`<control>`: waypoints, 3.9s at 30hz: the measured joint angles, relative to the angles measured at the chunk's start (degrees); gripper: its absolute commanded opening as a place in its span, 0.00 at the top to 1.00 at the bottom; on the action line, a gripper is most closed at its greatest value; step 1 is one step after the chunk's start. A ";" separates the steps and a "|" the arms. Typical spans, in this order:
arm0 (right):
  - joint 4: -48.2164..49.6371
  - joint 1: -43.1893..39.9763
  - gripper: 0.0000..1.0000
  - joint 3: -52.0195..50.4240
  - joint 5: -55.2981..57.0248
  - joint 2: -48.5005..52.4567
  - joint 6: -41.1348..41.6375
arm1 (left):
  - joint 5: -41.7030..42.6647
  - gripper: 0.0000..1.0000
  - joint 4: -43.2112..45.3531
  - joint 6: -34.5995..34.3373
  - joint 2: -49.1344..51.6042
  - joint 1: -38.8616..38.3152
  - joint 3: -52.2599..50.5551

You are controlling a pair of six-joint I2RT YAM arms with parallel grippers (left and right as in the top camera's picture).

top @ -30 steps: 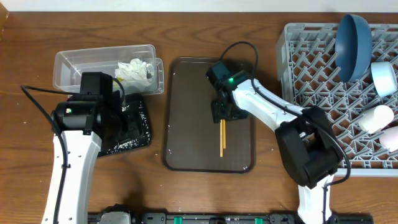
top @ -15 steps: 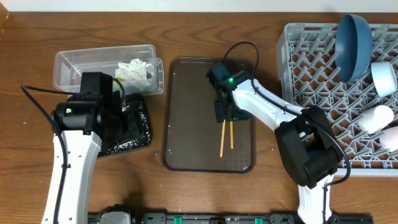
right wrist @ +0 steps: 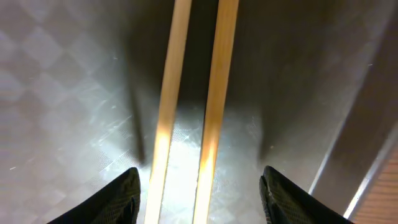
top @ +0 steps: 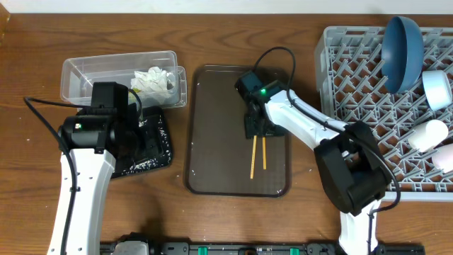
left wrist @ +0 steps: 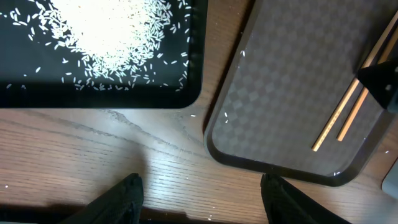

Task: Sort waste into correct bins and load items into the dishwasher rack
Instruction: 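Reach the right gripper down to the chopsticks and pinch one, then carry the chopstick with the right gripper and drop it in the rack, then reach the right gripper back to the remaining chopstick and grasp it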

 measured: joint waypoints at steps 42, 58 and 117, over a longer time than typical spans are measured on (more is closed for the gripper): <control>7.56 -0.94 0.99 -12.22 1.46 -5.46 1.68 | 0.00 0.36 -0.22 0.00 0.00 0.00 0.00; 2.16 -7.61 0.99 -13.03 -3.08 -22.32 -8.15 | -0.02 0.36 -0.22 0.00 0.00 0.00 0.00; 5.03 -3.89 0.45 -7.87 -11.52 -16.33 -12.28 | 0.00 0.36 -0.22 0.00 0.00 0.00 0.00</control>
